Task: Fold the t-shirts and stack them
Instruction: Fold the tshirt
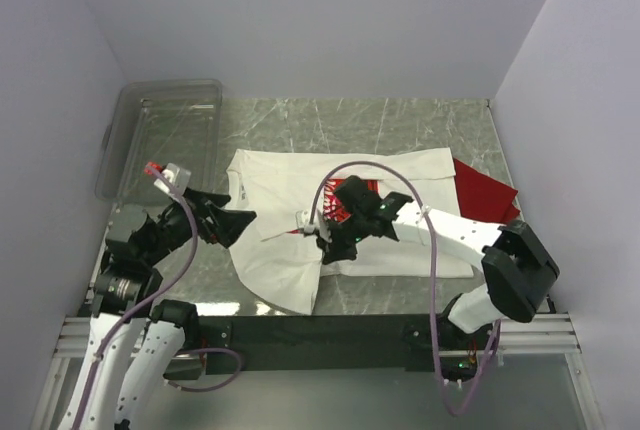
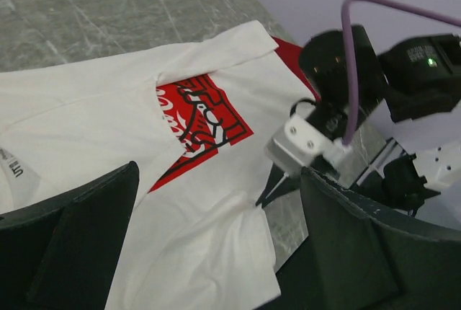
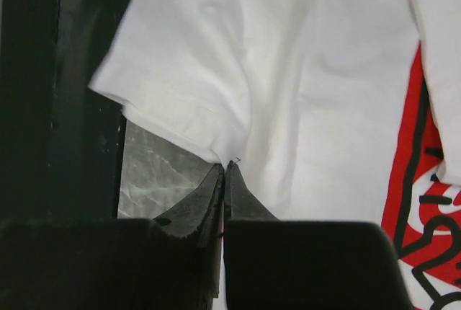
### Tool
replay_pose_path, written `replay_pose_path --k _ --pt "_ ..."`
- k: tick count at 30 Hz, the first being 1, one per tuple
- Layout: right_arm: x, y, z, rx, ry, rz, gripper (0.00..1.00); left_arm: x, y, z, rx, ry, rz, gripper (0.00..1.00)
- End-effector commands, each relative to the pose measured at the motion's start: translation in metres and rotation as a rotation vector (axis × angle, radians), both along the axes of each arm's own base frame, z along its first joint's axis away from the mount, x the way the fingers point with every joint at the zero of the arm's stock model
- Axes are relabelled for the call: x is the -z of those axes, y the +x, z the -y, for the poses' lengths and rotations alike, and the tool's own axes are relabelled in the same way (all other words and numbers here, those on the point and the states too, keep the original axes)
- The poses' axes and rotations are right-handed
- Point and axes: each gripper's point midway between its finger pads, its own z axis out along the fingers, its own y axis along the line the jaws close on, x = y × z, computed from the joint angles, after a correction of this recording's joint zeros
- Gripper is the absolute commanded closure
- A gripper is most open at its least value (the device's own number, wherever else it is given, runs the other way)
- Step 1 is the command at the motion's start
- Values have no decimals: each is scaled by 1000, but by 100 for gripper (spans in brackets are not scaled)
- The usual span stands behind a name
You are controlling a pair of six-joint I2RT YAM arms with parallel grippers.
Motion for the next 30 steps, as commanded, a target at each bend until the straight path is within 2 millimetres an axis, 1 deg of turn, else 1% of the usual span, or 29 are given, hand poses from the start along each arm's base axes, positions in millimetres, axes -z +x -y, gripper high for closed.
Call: replay_pose_path --k 1,2,3,4,5,6,7,8,9,10,12,13,14,15,16,17,18,19,20,21,22,23,24,25,26,28,29,30 --pt "-21 4 -6 66 102 -190 100 -21 -3 20 169 48 141 1" --pt "-18 10 -6 108 95 -239 100 -17 3 24 187 53 123 2" --pt "-16 23 -3 155 98 -258 100 -14 4 28 211 63 116 2" --pt "-15 27 -1 183 97 -292 100 -15 4 33 236 67 113 3" --pt "-9 34 -1 225 82 -341 100 -7 10 37 251 83 82 3" --pt "-9 40 1 248 86 -363 100 -2 13 39 250 94 63 4" --pt "-8 50 5 288 94 -384 100 0 9 48 290 106 56 4" --pt "-6 54 5 314 96 -426 100 12 13 54 303 137 24 5" --pt "-6 58 6 329 99 -441 100 18 13 59 315 158 12 5" --pt "-4 65 9 361 101 -458 100 20 8 70 338 188 15 5" --pt "-1 71 9 394 97 -499 100 39 7 80 369 264 -18 6" --pt "0 73 10 405 99 -510 100 43 2 88 384 300 -15 7" --pt "2 80 12 440 93 -531 100 51 0 93 397 331 -24 7" --pt "2 82 12 448 94 -544 100 56 -2 96 408 363 -13 7" --pt "3 84 13 463 91 -563 100 62 -14 105 452 389 -9 8" --pt "5 90 14 484 91 -578 100 70 -12 106 433 426 -8 8" --pt "6 92 14 496 88 -589 100 75 -16 110 448 446 4 9" --pt "6 94 14 503 87 -602 99 81 -31 122 501 464 18 9" --pt "9 98 16 524 79 -621 98 91 -29 125 477 505 18 9" --pt "10 99 15 528 75 -633 97 100 -34 130 488 531 19 10" --pt "11 102 16 543 72 -641 96 104 -47 142 524 549 35 10" --pt "14 103 17 551 62 -651 95 119 -45 145 497 603 19 11" --pt "14 103 17 552 59 -659 93 127 -60 155 545 625 22 14" --pt "14 104 17 552 61 -665 93 133 -59 158 517 652 22 15" --pt "15 104 17 553 59 -669 92 147 -58 163 491 687 -7 16" --pt "14 104 17 555 62 -678 91 157 -56 168 424 731 5 20" --pt "14 103 17 554 61 -681 90 167 -53 173 371 740 -24 20" --pt "14 104 17 555 61 -683 90 170 -51 175 336 751 -22 21"
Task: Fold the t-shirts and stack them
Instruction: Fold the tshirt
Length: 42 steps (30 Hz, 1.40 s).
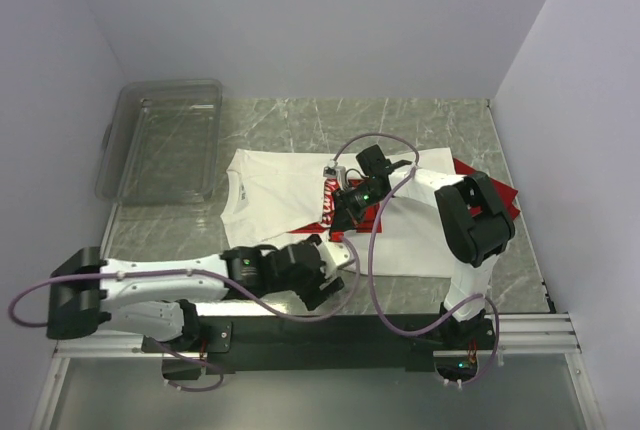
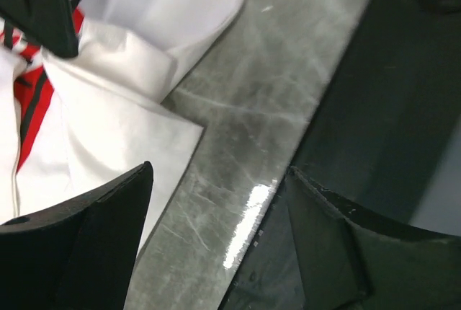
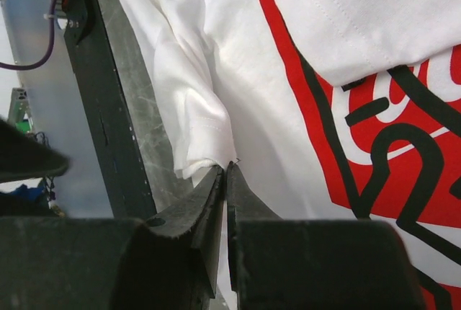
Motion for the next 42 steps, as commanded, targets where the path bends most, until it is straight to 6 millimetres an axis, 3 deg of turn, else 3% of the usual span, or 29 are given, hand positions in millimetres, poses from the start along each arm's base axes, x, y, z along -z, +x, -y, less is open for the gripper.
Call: replay_pose_path --k 1,2,7,17,22,29,35,41,42 --pt "-14 8 -7 0 40 1 89 5 29 5 -229 7 122 21" --pt "-14 8 -7 -1 41 1 89 17 31 6 -268 35 118 21" --pt "-16 7 -7 -2 47 1 88 37 41 7 -382 111 173 24" --pt "-18 7 -6 0 47 1 87 82 41 13 -402 232 184 30" --pt "-18 6 -6 -4 47 2 87 91 46 7 -431 286 211 44" --pt "-23 5 -4 -8 44 13 85 84 46 8 -444 269 203 77" --pt "-31 6 -2 -19 39 55 77 52 36 17 -408 148 133 98" --pt "-42 12 6 -30 4 147 59 21 30 16 -359 -4 10 99" --pt "-46 15 10 -27 -7 188 54 8 36 12 -377 -51 3 99"
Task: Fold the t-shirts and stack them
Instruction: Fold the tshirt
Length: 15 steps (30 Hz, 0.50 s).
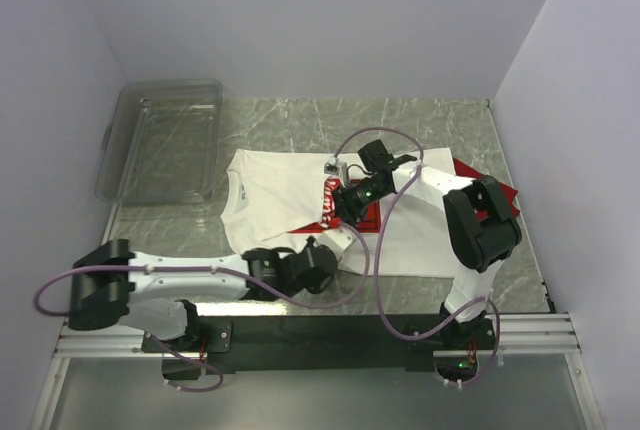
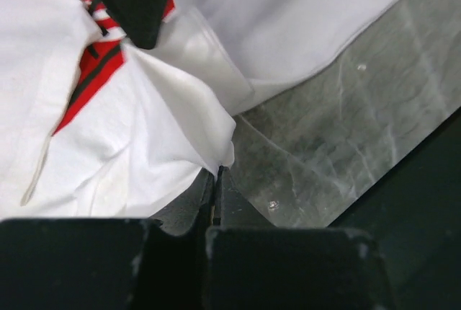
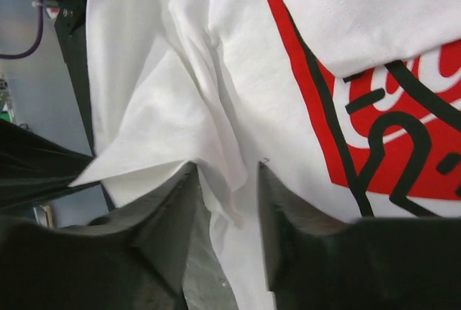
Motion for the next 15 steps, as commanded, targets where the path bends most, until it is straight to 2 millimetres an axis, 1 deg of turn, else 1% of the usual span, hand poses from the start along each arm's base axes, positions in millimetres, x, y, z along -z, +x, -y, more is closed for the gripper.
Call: replay_pose_path --k 1,2,3,4,5,6,7,8,9,10,11,12,13,14,15 --pt "-34 19 8 -3 3 177 50 -29 0 1 20 -161 -57 99" --pt "-35 20 11 0 -13 199 47 -31 -1 -3 30 -178 -70 99" --pt "-42 23 16 5 -17 240 44 -35 4 -8 15 -199 -72 99" --pt "-41 25 21 12 -39 260 43 -50 6 -11 18 -246 -62 99" --pt "-43 28 26 20 -52 281 41 -52 12 -18 -1 -260 -61 99" --pt "-48 32 31 23 -57 322 41 -55 12 -21 8 -276 -66 99" --pt "-53 38 48 42 -113 390 39 -72 19 -34 -4 -324 -38 99" --pt "-53 38 48 42 -113 391 39 -71 23 -38 -20 -320 -38 99" --pt "-60 41 57 46 -120 438 38 -80 25 -43 -23 -342 -24 99" --pt "-62 41 62 46 -133 461 38 -84 28 -47 -25 -341 -9 99" --pt "-59 41 72 34 -168 505 37 -87 35 -54 -45 -341 4 99" --pt "-70 40 80 30 -174 569 36 -94 38 -59 -48 -351 26 99" --pt "-70 37 89 16 -198 607 34 -98 41 -63 -51 -355 36 99" --pt "-69 39 101 7 -246 670 32 -102 47 -68 -69 -359 49 99" --pt "-67 30 114 -34 -272 757 30 -105 49 -72 -68 -357 63 99"
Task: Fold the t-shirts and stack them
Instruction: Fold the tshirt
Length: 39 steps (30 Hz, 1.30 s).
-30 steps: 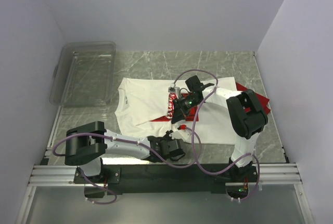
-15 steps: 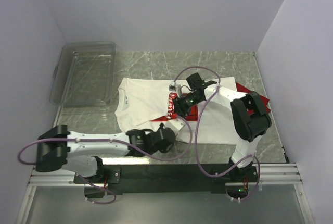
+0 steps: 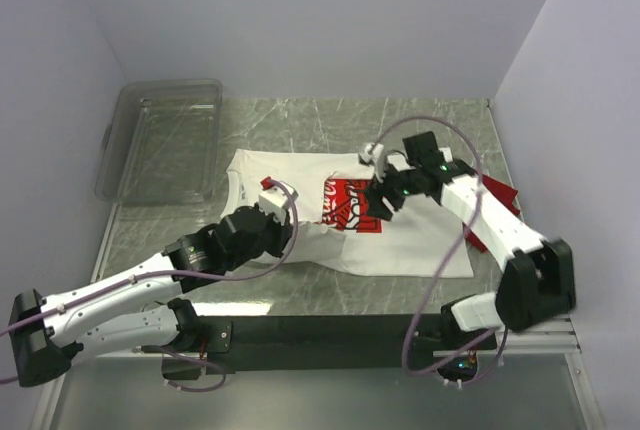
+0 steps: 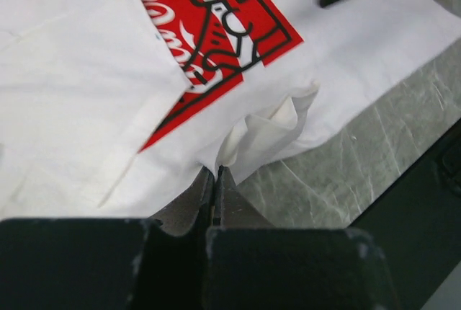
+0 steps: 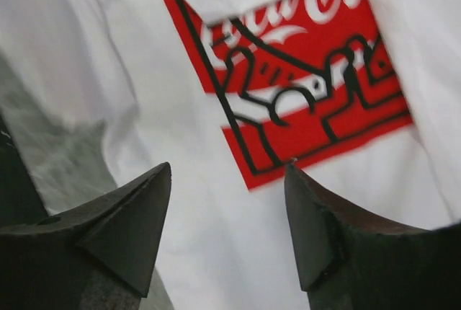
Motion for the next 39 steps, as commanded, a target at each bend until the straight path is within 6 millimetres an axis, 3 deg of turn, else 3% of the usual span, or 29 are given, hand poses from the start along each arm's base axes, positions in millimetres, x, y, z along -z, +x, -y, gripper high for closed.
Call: replay_pose_path --k 1,4,5,7,10,14,19,28,34,39 --pt "1 -11 52 -64 -174 245 28 -18 8 -7 22 -12 51 99" --pt "19 -42 88 -166 -252 302 25 -22 14 -14 6 -18 65 99" --pt "23 -43 111 -198 -292 338 25 -21 15 -16 2 -20 67 99" --pt "42 -71 134 -242 -331 279 26 -23 14 -18 -1 -29 75 99" --pt "71 -86 168 -249 -447 254 28 -25 17 -25 -25 -23 86 99" --pt "100 -103 183 -266 -529 214 31 -30 19 -33 -51 -21 106 99" --pt "103 -116 194 -268 -569 147 37 -38 17 -41 -62 -41 138 99" --pt "110 -125 221 -184 -693 117 40 -38 15 -48 -65 -43 158 99" --pt "120 -136 224 -187 -701 76 44 -40 14 -50 -71 -54 166 99" --pt "128 -133 225 -183 -705 76 47 -40 14 -49 -68 -58 167 99"
